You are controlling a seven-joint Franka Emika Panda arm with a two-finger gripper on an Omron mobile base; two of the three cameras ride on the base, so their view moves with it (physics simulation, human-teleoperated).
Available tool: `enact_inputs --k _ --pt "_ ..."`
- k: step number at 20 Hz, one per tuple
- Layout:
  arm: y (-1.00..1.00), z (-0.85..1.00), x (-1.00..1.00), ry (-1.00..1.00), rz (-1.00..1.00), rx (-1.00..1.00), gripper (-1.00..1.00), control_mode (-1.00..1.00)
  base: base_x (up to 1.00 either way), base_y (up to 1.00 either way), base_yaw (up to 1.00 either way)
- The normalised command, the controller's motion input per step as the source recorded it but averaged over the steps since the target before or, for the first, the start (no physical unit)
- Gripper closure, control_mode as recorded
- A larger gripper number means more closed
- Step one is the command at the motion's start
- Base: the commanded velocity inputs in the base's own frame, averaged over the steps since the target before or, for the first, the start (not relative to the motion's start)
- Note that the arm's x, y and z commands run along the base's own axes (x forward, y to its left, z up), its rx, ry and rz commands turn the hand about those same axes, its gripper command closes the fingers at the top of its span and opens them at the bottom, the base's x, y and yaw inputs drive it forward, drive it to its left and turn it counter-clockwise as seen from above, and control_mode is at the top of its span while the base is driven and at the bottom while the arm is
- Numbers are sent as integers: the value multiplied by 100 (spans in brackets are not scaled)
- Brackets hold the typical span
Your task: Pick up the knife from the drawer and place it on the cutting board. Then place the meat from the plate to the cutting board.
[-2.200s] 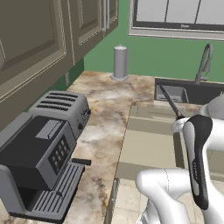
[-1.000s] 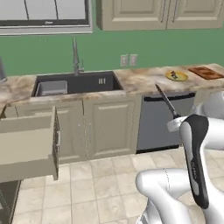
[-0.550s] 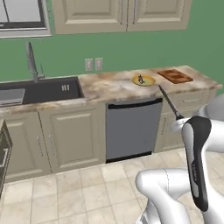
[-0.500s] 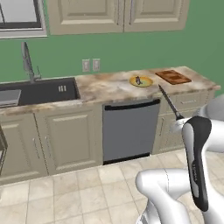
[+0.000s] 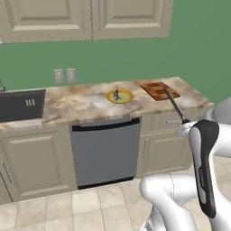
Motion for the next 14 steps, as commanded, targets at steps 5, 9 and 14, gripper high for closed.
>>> enact_inputs --k 5,9,14 --pt "0 0 0 0 0 0 100 100 88 -75 11" --pt "0 0 0 0 0 0 100 100 100 -54 18" --pt "0 0 0 0 0 0 100 100 87 -52 18"
